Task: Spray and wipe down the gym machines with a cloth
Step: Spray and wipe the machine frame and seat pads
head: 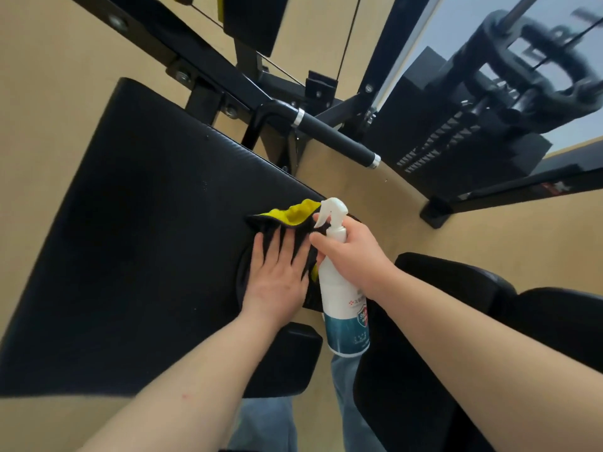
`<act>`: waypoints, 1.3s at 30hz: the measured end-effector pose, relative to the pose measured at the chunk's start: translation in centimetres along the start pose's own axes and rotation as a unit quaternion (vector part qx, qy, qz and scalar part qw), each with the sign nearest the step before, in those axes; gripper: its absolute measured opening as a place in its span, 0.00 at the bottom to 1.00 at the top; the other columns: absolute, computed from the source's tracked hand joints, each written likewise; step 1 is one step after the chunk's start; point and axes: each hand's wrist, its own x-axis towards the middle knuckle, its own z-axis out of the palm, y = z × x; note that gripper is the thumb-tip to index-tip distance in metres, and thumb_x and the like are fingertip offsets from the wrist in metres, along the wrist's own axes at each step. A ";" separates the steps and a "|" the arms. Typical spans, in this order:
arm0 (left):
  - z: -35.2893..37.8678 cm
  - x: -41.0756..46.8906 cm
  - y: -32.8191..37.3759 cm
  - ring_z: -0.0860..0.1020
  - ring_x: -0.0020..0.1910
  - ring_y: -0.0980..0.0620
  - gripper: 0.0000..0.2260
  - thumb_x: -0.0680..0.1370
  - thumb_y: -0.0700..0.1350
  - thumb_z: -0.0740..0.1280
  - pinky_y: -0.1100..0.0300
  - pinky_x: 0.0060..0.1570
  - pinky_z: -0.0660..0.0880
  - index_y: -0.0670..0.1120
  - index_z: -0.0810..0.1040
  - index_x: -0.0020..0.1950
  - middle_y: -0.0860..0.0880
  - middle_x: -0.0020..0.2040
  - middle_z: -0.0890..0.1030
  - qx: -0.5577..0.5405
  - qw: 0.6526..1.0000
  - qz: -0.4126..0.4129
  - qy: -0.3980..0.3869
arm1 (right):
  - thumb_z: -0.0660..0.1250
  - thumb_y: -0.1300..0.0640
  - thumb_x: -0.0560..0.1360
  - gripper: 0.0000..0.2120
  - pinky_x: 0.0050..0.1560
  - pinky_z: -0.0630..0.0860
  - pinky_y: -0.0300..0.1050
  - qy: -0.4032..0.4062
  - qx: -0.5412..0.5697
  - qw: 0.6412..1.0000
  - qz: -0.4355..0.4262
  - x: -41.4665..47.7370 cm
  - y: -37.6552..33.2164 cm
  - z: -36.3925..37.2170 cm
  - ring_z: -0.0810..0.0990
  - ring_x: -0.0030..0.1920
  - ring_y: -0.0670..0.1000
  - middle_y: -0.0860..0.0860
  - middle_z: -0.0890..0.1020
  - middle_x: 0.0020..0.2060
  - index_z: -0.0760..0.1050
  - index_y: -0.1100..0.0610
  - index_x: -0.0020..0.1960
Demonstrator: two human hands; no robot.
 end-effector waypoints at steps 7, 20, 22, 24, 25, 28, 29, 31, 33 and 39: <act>-2.3 6.7 -1.3 0.34 0.81 0.38 0.36 0.83 0.58 0.54 0.36 0.77 0.33 0.51 0.38 0.84 0.40 0.82 0.33 0.053 0.994 0.091 -0.034 | 0.68 0.54 0.79 0.13 0.57 0.84 0.59 -0.065 -0.038 0.997 0.004 1.5 -2.7 0.8 0.86 0.49 0.55 0.53 0.86 0.48 0.77 0.53 0.63; -1.8 -0.5 -2.5 0.64 0.77 0.39 0.23 0.82 0.56 0.63 0.36 0.78 0.54 0.49 0.71 0.75 0.42 0.75 0.71 -0.029 0.999 0.021 0.014 | 0.67 0.52 0.78 0.10 0.35 0.72 0.43 -0.163 -0.441 0.863 -0.187 4.9 -9.7 2.4 0.77 0.40 0.46 0.44 0.77 0.41 0.68 0.42 0.54; -1.4 -1.9 -2.7 0.54 0.81 0.41 0.27 0.83 0.57 0.59 0.37 0.79 0.47 0.51 0.60 0.81 0.42 0.82 0.58 -0.030 1.000 0.008 0.000 | 0.68 0.52 0.78 0.11 0.36 0.70 0.43 -0.169 -0.458 0.848 -0.205 5.8 -10.8 2.4 0.77 0.42 0.46 0.44 0.76 0.42 0.67 0.41 0.52; -1.0 -2.6 -2.8 0.48 0.82 0.42 0.28 0.83 0.58 0.57 0.38 0.79 0.42 0.53 0.56 0.83 0.42 0.84 0.50 -0.034 0.999 0.002 -0.010 | 0.69 0.50 0.77 0.08 0.37 0.70 0.42 -0.158 -0.455 0.849 -0.219 6.6 -11.6 2.6 0.77 0.42 0.47 0.43 0.76 0.42 0.70 0.43 0.49; -0.9 -2.6 -2.8 0.48 0.82 0.42 0.29 0.83 0.58 0.58 0.38 0.79 0.41 0.53 0.57 0.83 0.43 0.84 0.48 -0.037 0.999 0.002 -0.015 | 0.70 0.48 0.77 0.07 0.36 0.69 0.41 -0.149 -0.452 0.850 -0.226 6.8 -11.8 2.8 0.77 0.42 0.46 0.43 0.75 0.41 0.72 0.44 0.47; -0.9 -2.4 -2.9 0.48 0.82 0.42 0.28 0.83 0.58 0.58 0.38 0.79 0.40 0.53 0.58 0.82 0.43 0.84 0.48 -0.043 0.999 -0.002 -0.018 | 0.71 0.43 0.77 0.08 0.36 0.69 0.40 -0.119 -0.445 0.850 -0.256 7.3 -12.1 3.4 0.77 0.42 0.47 0.44 0.76 0.42 0.76 0.46 0.49; -0.9 -2.3 -2.9 0.48 0.82 0.42 0.28 0.83 0.58 0.59 0.38 0.79 0.39 0.53 0.59 0.82 0.43 0.84 0.48 -0.045 0.999 -0.004 -0.020 | 0.72 0.42 0.77 0.10 0.37 0.70 0.40 -0.116 -0.439 0.851 -0.265 7.3 -12.1 3.6 0.77 0.44 0.48 0.45 0.76 0.43 0.77 0.46 0.52; -1.0 -2.3 -2.9 0.47 0.82 0.42 0.28 0.83 0.58 0.59 0.39 0.79 0.38 0.53 0.60 0.82 0.43 0.84 0.48 -0.045 0.999 -0.005 -0.023 | 0.72 0.41 0.77 0.13 0.37 0.69 0.39 -0.118 -0.431 0.854 -0.269 7.4 -12.0 3.9 0.77 0.46 0.50 0.46 0.76 0.45 0.77 0.46 0.57; -1.2 -2.3 -2.8 0.47 0.83 0.43 0.28 0.83 0.58 0.59 0.39 0.79 0.38 0.54 0.59 0.82 0.43 0.84 0.48 -0.048 0.999 -0.007 -0.024 | 0.70 0.42 0.79 0.11 0.37 0.70 0.39 -0.103 -0.430 0.858 -0.260 7.6 -11.8 4.0 0.77 0.44 0.49 0.46 0.76 0.44 0.77 0.47 0.55; -2.0 -2.4 -2.7 0.46 0.83 0.43 0.28 0.83 0.58 0.59 0.38 0.78 0.34 0.55 0.59 0.82 0.44 0.84 0.47 -0.075 0.997 -0.017 -0.024 | 0.68 0.44 0.80 0.10 0.38 0.73 0.41 -0.066 -0.433 0.864 -0.250 8.0 -12.4 4.1 0.78 0.44 0.51 0.46 0.75 0.43 0.77 0.50 0.54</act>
